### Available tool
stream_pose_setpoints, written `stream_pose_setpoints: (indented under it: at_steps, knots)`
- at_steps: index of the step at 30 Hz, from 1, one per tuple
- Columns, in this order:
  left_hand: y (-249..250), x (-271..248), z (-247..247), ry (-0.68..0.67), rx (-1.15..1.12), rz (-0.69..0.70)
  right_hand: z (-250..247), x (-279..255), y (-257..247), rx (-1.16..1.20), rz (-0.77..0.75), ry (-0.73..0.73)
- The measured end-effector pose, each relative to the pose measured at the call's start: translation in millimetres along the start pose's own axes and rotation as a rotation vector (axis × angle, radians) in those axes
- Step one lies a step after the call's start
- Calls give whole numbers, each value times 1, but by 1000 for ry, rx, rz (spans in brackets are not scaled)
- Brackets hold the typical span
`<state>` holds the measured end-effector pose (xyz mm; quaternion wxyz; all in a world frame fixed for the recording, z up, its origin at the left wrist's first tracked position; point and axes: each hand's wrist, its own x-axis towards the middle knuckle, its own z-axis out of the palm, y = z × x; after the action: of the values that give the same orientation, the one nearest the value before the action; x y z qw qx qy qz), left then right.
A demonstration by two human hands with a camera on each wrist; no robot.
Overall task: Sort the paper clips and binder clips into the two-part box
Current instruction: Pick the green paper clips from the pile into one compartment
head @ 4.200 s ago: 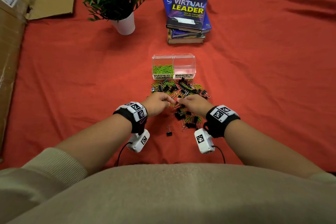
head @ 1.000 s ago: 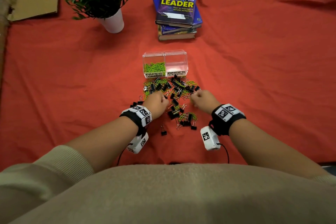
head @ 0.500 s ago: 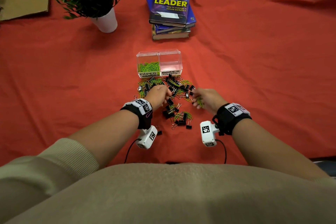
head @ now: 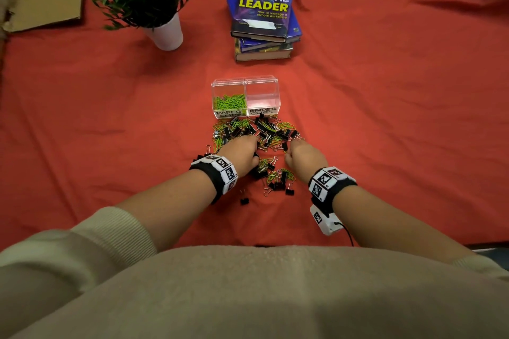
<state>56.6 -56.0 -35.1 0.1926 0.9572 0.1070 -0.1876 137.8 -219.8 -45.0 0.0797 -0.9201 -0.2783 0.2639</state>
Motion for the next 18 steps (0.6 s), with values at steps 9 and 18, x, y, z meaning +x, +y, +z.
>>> stream_pose_setpoints:
  at_steps: [9, 18]
  knots:
    - [-18, -12, -2, 17, -18, -8, -15, 5, 11, 701, 143, -67]
    - [1, -4, 3, 2, 114, 59, -13, 1, -21, 527, -17, -146]
